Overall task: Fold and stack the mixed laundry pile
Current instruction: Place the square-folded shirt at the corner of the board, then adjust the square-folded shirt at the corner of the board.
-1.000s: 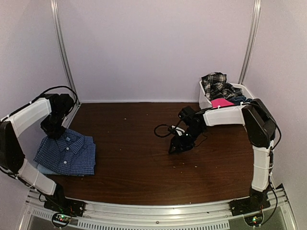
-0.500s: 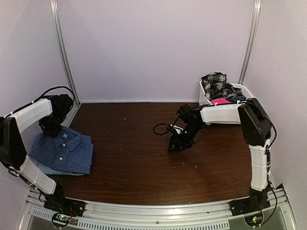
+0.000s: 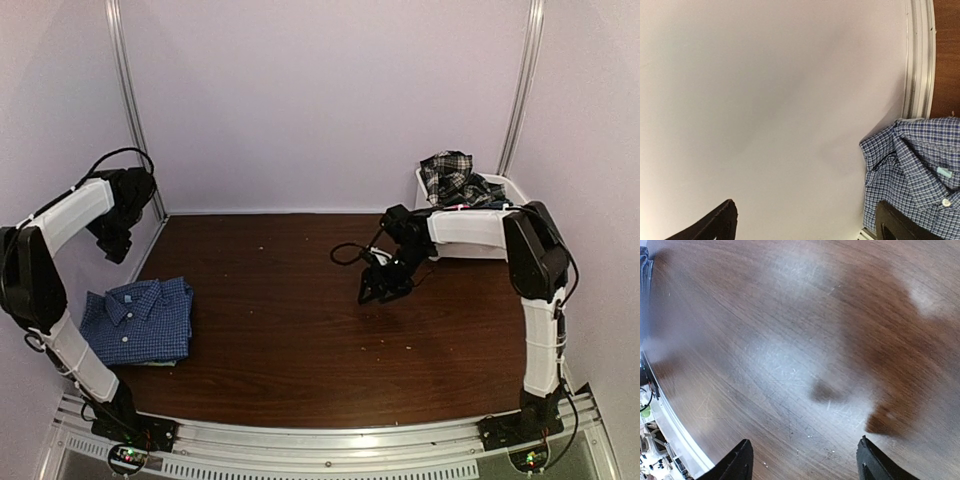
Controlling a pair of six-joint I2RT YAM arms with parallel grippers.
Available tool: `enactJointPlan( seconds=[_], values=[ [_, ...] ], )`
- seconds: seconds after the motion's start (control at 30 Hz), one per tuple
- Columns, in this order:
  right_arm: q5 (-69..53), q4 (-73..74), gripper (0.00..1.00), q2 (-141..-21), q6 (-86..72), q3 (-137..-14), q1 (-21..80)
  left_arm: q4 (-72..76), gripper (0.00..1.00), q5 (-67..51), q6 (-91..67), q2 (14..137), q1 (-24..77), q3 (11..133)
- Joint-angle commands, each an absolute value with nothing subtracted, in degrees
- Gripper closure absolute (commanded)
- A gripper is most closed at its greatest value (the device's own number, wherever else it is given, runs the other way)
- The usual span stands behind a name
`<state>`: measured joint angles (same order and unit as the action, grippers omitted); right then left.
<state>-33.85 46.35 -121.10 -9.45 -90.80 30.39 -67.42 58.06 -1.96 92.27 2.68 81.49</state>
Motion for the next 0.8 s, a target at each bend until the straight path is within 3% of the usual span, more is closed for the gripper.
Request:
enactJointPlan(
  seconds=[0.0, 0.13, 0.27, 0.37, 0.6, 0.77],
  values=[
    [-33.1, 47.0, 0.27, -116.2, -9.9, -93.0, 28.9, -68.2, 0.02, 55.4, -5.1, 95.3, 7.1, 90.5],
    [-33.0, 46.2, 0.23, -113.1, -9.8, -93.7, 27.6, -67.3, 0.02, 47.2, -5.9, 99.6, 11.7, 101.4],
    [-32.8, 44.4, 0.2, -108.9, -10.4, -93.5, 25.4, -66.8, 0.02, 31.5, -6.1, 105.3, 14.3, 113.9],
    [-32.4, 42.2, 0.18, -105.8, -11.5, -91.8, 23.5, -67.9, 0.02, 25.7, -10.3, 107.1, 13.6, 114.8],
    [-34.5, 38.5, 0.18, -102.1, -14.3, -84.4, 22.6, -59.7, 0.02, 8.3, -19.5, 101.0, 8.8, 89.3],
    [-37.0, 34.6, 0.18, -100.9, -17.4, -80.6, 22.6, -57.2, 0.02, 9.8, -25.9, 96.8, 3.4, 77.3]
  ],
)
